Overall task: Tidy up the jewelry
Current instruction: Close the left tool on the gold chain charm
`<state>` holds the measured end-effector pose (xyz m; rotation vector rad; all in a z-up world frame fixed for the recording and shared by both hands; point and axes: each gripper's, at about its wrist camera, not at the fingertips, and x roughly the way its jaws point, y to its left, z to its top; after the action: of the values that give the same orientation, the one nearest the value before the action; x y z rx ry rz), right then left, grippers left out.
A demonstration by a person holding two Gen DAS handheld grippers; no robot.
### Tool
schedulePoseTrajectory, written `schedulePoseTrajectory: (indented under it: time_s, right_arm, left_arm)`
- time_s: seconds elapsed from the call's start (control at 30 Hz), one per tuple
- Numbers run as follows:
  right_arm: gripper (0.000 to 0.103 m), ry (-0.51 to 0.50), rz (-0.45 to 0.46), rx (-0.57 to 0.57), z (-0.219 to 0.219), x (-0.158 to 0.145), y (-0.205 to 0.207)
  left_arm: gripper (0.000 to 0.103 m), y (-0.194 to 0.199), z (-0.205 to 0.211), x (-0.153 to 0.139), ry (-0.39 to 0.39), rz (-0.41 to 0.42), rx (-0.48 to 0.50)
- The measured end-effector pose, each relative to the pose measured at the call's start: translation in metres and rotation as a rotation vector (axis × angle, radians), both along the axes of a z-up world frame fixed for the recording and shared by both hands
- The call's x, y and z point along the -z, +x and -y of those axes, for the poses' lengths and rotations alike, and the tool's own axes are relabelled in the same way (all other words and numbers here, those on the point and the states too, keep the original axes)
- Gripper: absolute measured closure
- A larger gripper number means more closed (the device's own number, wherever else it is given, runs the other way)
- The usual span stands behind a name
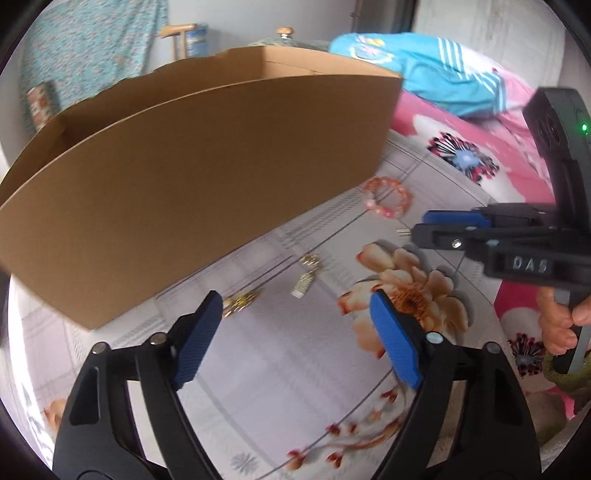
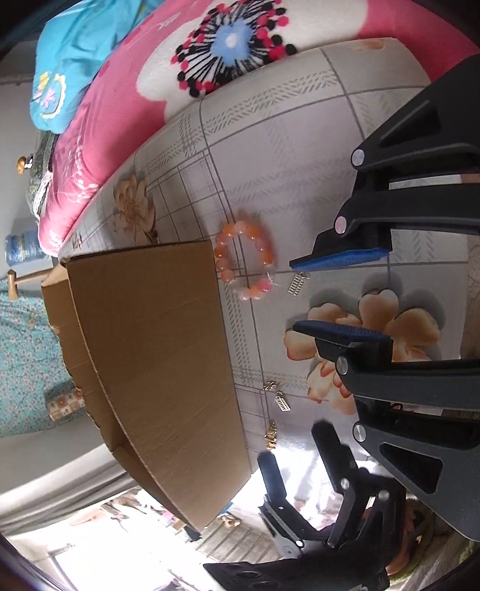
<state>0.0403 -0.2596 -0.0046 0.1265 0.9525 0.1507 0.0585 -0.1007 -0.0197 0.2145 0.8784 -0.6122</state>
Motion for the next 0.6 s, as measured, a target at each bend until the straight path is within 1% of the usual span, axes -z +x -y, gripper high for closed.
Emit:
schedulePoseTrajectory:
  time_s: [0.13,0.27,0.33,0.43,0.6]
  right_arm:
    - [0.075,-0.026,0.014,-0.029,-0.004,0.001,-0.002]
    - [0.075,-0.026,0.021,-0.043,-0.005,0.004,-0.003]
    - [0.075,-0.012,0.025,-0.043,-0.003,0.004,-0.004]
    - [0.075,0.004,0.038,-0.045,0.000,0.004,-0.006]
    - [0.075,0.021,0.056,-0.042,0.005,0.003,-0.007]
  left_arm:
    - [0.041,0.002,0.015,0.001,0.046,0.021,0.048]
    - [0.056,0.007,0.024,0.006,0.081,-0.008,0.072]
    - [0.061,0.010,0.026,0.008,0.101,-0.013,0.073]
    - [0.065,0.012,0.027,0.007,0.108,-0.019,0.076]
    - [0.081,0.013,0.028,0.006,0.128,-0.032,0.089]
